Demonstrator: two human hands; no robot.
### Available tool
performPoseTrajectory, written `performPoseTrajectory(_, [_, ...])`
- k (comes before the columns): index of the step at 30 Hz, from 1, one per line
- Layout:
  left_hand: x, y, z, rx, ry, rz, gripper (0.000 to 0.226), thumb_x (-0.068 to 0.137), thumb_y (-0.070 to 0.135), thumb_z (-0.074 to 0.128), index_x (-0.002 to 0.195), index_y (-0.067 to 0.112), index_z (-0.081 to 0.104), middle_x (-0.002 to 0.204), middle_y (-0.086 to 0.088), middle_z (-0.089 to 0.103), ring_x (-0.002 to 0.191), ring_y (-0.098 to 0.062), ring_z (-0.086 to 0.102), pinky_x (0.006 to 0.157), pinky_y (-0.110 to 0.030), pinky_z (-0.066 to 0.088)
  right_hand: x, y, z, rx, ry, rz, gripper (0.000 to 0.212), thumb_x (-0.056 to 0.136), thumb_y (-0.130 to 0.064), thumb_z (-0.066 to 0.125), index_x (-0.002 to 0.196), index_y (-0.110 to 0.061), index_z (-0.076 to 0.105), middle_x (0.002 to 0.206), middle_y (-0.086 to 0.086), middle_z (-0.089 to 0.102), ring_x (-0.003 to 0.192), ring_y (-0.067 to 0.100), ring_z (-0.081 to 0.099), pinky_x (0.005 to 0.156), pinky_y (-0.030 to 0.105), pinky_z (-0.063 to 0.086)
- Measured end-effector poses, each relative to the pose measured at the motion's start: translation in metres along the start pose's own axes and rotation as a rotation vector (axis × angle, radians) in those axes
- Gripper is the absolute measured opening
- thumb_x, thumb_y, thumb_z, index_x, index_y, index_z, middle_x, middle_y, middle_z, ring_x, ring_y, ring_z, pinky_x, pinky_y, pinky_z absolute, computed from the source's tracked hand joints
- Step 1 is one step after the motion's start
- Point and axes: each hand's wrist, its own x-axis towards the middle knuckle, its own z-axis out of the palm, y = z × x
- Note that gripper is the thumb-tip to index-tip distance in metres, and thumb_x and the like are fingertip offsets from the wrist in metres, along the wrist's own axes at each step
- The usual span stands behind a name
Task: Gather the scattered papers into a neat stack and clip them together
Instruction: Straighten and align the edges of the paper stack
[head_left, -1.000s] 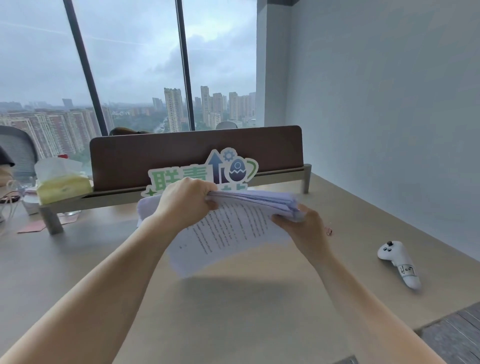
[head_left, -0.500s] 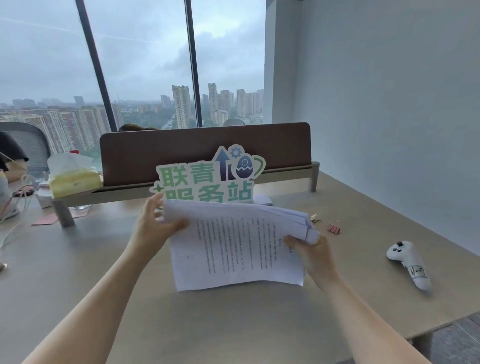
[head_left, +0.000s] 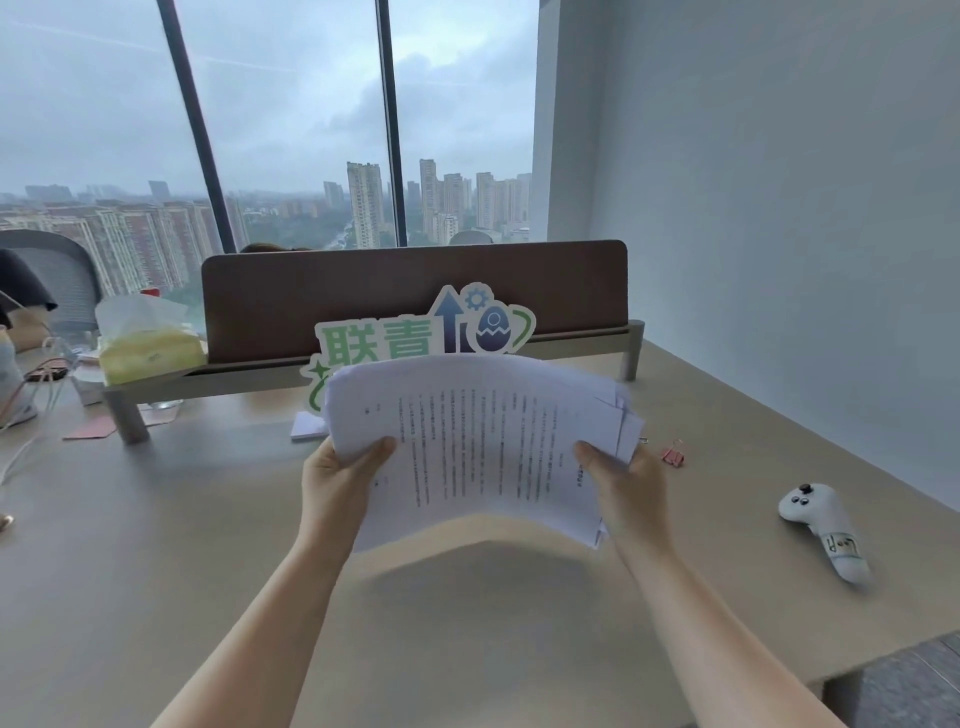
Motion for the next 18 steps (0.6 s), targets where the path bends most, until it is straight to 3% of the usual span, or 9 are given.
performPoseTrajectory(3, [-0.009,-0.014,-0.008,0.026,0.017,-0.036,0.014,0.084,0.016,0.074,0.097,0.015,0.067,0.089,0.002,0.073,0.082,-0.026,0.065,0.068,-0.037,0.051,-0.007,0.006,0.002,-0.106,-0.004,-0.060,0.038,0.085,-0.006,0.068,0.117,-0.026,0.062,0.100,-0.010,0.073,0.093,0.013,0.071,0.073,0.031,0.054])
performPoseTrajectory(5, [-0.014,-0.016,-0.010,0.029,0.036,-0.037,0.017,0.086,0.018,0.071,0.101,0.016,0.063,0.095,-0.003,0.070,0.086,-0.025,0.064,0.066,-0.033,0.050,-0.011,0.004,0.003,-0.144,0.021,-0.132,0.052,0.086,-0.006,0.067,0.126,-0.035,0.050,0.115,-0.014,0.065,0.089,-0.002,0.067,0.075,0.029,0.052])
performPoseTrajectory(7, [-0.013,-0.006,-0.007,0.011,0.064,-0.004,0.015,0.088,0.022,0.069,0.099,0.020,0.060,0.093,-0.002,0.067,0.084,-0.023,0.064,0.064,-0.031,0.050,-0.010,-0.006,0.007,-0.234,0.032,-0.264,0.069,0.088,-0.008,0.066,0.139,-0.043,0.035,0.126,-0.024,0.052,0.093,-0.018,0.058,0.080,0.024,0.051])
performPoseTrajectory(9, [-0.006,0.008,-0.003,-0.031,0.063,0.042,0.014,0.089,0.026,0.068,0.099,0.024,0.058,0.094,-0.003,0.067,0.081,-0.021,0.064,0.064,-0.032,0.051,-0.003,-0.018,0.011,-0.396,0.024,-0.455,0.077,0.089,-0.007,0.064,0.147,-0.042,0.028,0.131,-0.028,0.046,0.100,-0.018,0.051,0.079,0.018,0.047])
performPoseTrajectory(11, [0.003,0.022,0.001,-0.031,0.080,0.077,0.018,0.089,0.037,0.066,0.102,0.027,0.057,0.099,-0.005,0.065,0.082,-0.019,0.062,0.067,-0.033,0.050,0.004,-0.028,0.016,-0.613,0.030,-0.611,0.072,0.090,-0.010,0.063,0.148,-0.038,0.032,0.141,-0.012,0.045,0.099,-0.010,0.043,0.075,0.021,0.048])
performPoseTrajectory(14, [0.014,0.037,0.007,-0.017,0.116,0.086,0.032,0.086,0.051,0.063,0.107,0.026,0.059,0.103,-0.002,0.062,0.088,-0.016,0.057,0.074,-0.034,0.045,0.012,-0.031,0.015,-0.745,0.042,-0.657,0.047,0.092,-0.015,0.061,0.136,-0.028,0.053,0.141,-0.002,0.047,0.108,0.008,0.053,0.075,0.030,0.055])
performPoseTrajectory(18, [0.020,0.045,0.013,-0.051,0.122,0.051,0.032,0.085,0.052,0.065,0.081,0.021,0.060,0.074,0.001,0.054,0.066,-0.014,0.047,0.062,-0.031,0.037,0.012,-0.022,0.005,-0.696,0.096,-0.680,0.022,0.095,-0.016,0.057,0.117,-0.016,0.060,0.123,0.000,0.054,0.098,0.006,0.054,0.071,0.038,0.057])
